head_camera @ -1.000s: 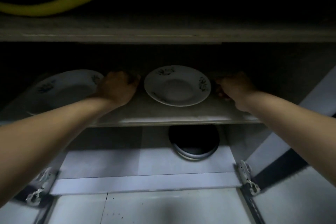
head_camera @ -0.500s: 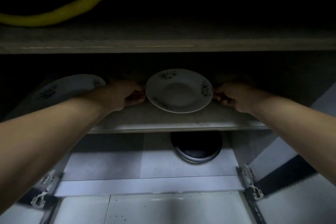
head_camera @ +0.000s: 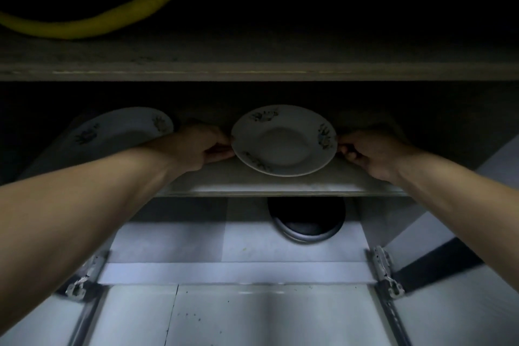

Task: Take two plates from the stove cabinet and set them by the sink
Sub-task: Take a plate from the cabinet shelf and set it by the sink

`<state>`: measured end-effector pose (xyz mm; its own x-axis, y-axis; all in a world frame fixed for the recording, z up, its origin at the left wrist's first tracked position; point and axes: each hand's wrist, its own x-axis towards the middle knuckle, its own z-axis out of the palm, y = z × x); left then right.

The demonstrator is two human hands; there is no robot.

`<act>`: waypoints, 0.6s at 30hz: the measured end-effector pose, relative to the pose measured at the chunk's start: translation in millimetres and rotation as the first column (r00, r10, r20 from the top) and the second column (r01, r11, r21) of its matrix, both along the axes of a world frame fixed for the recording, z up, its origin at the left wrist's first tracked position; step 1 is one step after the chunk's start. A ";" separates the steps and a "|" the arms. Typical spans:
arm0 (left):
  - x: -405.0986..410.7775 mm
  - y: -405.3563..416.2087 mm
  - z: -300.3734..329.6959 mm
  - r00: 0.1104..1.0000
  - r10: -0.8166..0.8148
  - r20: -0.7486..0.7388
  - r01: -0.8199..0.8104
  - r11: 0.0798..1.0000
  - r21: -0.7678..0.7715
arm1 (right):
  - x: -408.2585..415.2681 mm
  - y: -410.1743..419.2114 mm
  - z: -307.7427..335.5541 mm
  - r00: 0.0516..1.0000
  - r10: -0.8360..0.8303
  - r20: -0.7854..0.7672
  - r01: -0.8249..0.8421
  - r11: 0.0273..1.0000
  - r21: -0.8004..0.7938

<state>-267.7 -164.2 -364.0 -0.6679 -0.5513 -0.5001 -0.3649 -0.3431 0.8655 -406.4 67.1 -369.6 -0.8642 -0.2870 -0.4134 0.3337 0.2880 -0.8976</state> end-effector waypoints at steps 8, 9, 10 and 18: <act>39.2 27.3 15.3 0.996 0.071 0.061 -0.074 0.996 0.056 | 37.8 22.9 29.5 1.000 0.022 0.016 -0.023 0.993 0.117; 44.9 30.1 19.3 0.994 0.081 0.068 -0.085 0.995 0.057 | 42.1 26.4 34.5 0.999 0.032 0.024 -0.035 0.993 0.117; 50.9 32.7 23.7 0.993 0.092 0.074 -0.097 0.993 0.060 | 46.5 29.4 39.7 0.998 0.046 0.034 -0.050 0.992 0.120; 109.1 57.7 67.2 0.970 0.181 0.162 -0.172 0.983 -0.067 | 87.1 45.0 80.8 0.987 0.073 0.142 -0.096 0.981 0.166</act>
<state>-158.6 -106.4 -296.8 -0.4675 -0.6811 -0.5635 -0.4435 -0.3707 0.8160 -319.3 112.1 -288.8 -0.7730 -0.2713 -0.5734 0.4158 0.4661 -0.7810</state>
